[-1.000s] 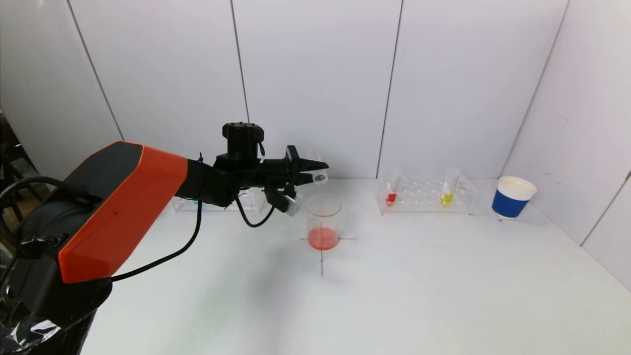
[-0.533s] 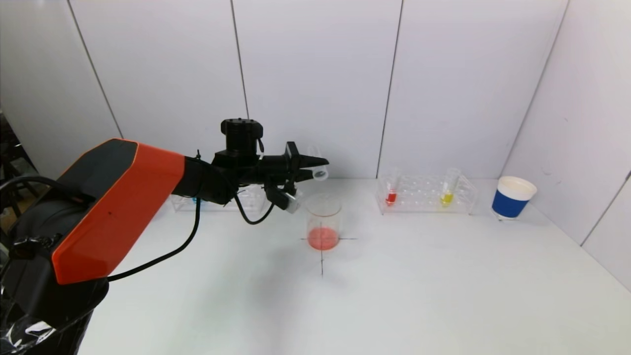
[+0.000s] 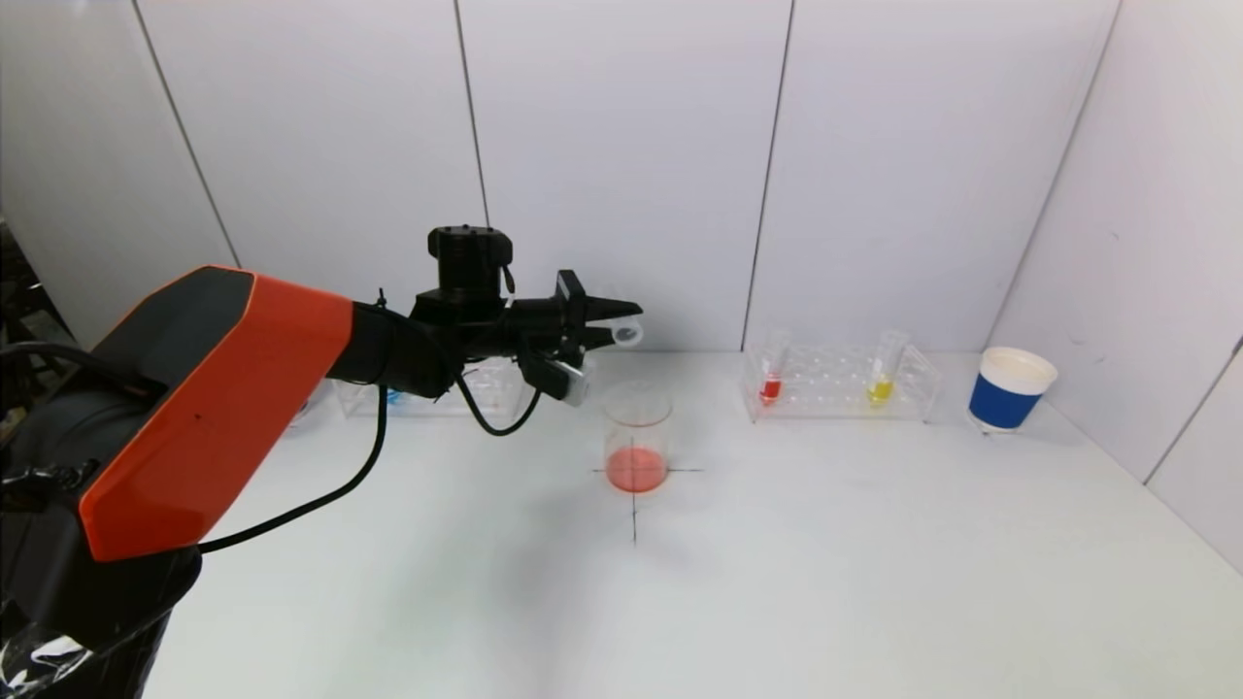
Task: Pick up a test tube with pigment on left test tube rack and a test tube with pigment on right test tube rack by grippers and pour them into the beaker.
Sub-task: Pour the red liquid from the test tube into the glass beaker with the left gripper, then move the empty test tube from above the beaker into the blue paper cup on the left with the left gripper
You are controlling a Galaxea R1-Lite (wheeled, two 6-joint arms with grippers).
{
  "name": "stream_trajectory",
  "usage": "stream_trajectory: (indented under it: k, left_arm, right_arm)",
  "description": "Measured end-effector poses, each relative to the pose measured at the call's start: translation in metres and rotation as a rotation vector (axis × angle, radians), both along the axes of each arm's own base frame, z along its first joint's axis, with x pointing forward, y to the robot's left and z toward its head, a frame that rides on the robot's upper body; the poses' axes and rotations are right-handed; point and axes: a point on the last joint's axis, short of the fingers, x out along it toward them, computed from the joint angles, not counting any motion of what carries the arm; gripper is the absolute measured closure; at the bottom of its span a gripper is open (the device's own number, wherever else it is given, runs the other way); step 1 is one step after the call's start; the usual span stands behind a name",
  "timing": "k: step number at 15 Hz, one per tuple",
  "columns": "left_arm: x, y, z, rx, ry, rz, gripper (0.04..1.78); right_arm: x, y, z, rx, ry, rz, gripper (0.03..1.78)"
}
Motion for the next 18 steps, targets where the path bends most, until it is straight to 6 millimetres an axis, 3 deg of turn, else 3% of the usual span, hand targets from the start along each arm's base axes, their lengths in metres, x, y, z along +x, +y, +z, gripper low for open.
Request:
stream_trajectory:
  k: [5, 11, 18]
  left_arm:
    - [0.000, 0.004, 0.025, -0.170, 0.217, 0.181, 1.37]
    - [0.001, 0.018, 0.067, -0.522, 0.342, 0.617, 1.37]
    - [-0.023, 0.047, 0.112, -0.840, 0.549, 0.969, 1.37]
  right_arm:
    - [0.000, 0.000, 0.000, 0.000, 0.000, 0.000, 0.04]
    - [0.000, 0.000, 0.000, 0.000, 0.000, 0.000, 0.04]
    - [0.000, 0.000, 0.000, 0.000, 0.000, 0.000, 0.04]
